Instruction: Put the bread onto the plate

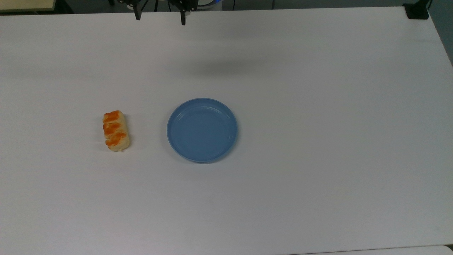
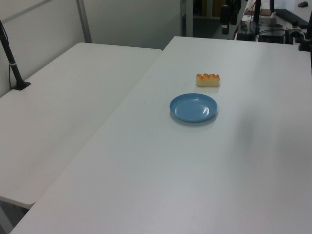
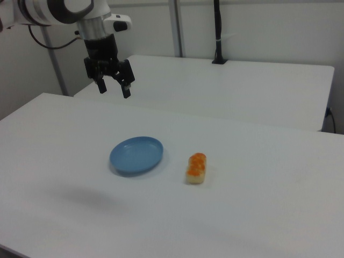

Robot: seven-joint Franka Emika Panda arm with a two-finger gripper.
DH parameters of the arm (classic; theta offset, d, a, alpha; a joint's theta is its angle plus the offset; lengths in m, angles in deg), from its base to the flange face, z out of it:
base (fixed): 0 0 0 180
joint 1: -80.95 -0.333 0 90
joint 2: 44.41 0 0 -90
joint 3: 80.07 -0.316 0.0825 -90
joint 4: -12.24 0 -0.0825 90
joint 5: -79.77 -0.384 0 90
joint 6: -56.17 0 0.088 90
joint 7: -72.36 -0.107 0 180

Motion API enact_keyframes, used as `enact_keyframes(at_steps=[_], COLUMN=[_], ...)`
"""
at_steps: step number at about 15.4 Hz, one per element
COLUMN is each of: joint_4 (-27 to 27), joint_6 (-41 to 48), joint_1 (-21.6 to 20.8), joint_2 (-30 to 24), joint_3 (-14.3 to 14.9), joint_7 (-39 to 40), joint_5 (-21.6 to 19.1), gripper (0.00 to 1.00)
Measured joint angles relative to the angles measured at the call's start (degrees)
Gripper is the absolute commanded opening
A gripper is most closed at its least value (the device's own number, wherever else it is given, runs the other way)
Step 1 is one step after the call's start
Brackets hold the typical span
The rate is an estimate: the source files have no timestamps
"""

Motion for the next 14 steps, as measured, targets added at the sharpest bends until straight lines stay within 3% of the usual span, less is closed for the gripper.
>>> enact_keyframes(at_steps=[14], joint_4=[-0.80], joint_6=[-0.88], joint_1=[0.71], joint_2=[0.72], joint_3=[0.57], joint_7=[0.65], joint_5=[0.00], gripper=[1.00])
